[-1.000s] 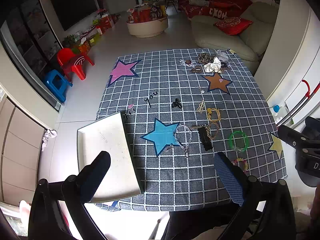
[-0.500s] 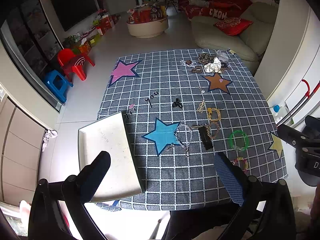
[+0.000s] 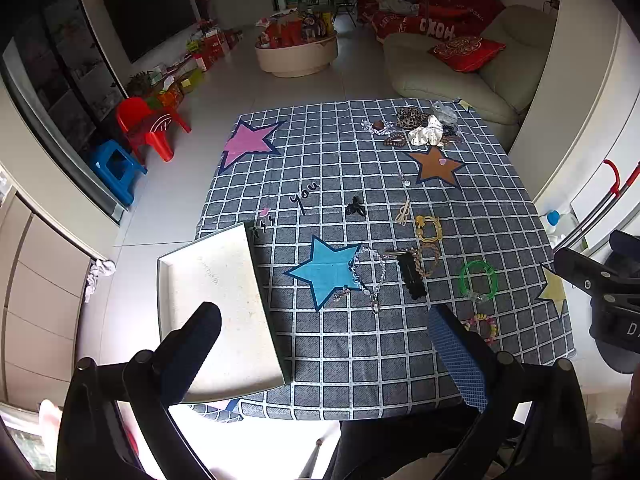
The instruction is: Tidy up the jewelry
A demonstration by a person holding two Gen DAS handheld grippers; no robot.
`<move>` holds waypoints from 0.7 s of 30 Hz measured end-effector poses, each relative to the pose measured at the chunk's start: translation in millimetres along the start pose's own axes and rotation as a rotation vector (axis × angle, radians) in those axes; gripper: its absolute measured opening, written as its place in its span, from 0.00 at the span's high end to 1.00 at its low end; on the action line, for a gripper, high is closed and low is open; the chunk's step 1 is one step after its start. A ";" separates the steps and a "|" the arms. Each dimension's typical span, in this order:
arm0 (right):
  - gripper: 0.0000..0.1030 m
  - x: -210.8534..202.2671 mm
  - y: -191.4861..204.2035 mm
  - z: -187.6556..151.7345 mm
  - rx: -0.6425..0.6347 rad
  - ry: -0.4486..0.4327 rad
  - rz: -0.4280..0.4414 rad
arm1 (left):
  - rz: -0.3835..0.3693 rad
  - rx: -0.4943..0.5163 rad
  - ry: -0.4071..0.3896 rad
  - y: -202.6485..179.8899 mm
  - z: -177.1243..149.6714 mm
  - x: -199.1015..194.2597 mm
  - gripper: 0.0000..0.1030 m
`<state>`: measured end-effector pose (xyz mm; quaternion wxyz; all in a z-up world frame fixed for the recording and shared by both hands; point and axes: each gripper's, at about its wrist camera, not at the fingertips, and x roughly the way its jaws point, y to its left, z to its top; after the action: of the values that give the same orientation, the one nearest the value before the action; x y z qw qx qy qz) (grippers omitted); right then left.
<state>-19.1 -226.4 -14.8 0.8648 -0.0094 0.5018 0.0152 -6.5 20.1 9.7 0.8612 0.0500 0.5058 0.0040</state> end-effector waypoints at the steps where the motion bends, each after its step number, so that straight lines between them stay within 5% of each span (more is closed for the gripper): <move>1: 0.00 0.0 -0.1 0.0 0.000 0.000 0.001 | 0.000 0.000 0.000 0.2 0.0 0.0 0.00; 21: 0.00 -0.5 0.4 -0.7 0.000 0.000 0.001 | 0.001 0.001 0.000 -1.8 -0.8 0.0 0.00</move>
<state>-20.0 -226.1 -14.7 0.8648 -0.0091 0.5018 0.0156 -7.2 18.3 9.1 0.8611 0.0505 0.5059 0.0044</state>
